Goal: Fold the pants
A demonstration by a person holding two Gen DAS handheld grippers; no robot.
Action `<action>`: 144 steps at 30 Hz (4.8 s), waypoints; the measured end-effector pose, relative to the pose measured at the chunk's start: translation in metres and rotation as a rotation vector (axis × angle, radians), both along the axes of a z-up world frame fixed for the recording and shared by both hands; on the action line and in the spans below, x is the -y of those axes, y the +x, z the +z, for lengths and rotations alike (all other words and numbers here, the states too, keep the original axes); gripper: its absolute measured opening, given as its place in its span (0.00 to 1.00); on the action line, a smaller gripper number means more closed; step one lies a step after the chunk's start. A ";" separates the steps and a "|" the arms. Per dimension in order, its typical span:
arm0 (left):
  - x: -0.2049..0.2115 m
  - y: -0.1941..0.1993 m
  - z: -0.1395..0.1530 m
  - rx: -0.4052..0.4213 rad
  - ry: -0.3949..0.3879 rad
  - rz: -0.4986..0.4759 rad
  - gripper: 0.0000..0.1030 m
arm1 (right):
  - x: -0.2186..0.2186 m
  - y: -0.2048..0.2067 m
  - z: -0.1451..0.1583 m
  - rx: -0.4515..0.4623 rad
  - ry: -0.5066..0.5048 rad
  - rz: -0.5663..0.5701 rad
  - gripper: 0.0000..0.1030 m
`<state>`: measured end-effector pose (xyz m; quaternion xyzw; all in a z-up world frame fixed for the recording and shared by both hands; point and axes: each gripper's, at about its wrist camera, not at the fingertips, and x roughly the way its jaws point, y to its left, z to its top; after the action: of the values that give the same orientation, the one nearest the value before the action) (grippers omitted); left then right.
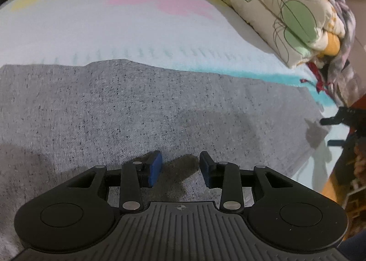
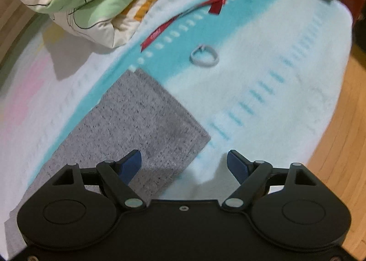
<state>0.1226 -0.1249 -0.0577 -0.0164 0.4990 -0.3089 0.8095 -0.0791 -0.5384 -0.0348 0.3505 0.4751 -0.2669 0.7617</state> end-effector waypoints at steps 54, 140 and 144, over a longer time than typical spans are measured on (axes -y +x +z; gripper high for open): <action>0.143 -0.039 -0.010 0.072 0.172 -0.249 0.36 | -0.025 0.025 0.025 0.146 -0.042 0.201 0.25; 0.050 0.012 0.143 -0.041 -0.313 0.015 0.14 | -0.211 0.005 0.073 0.301 -0.320 0.752 0.87; 0.073 0.011 0.149 -0.041 -0.272 -0.006 0.14 | -0.220 0.002 0.073 0.314 -0.343 0.800 0.91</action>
<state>0.1331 -0.1981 0.0913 -0.1307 0.4689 -0.3758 0.7885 -0.0774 -0.3188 0.0380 0.0448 0.4009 0.0294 0.9145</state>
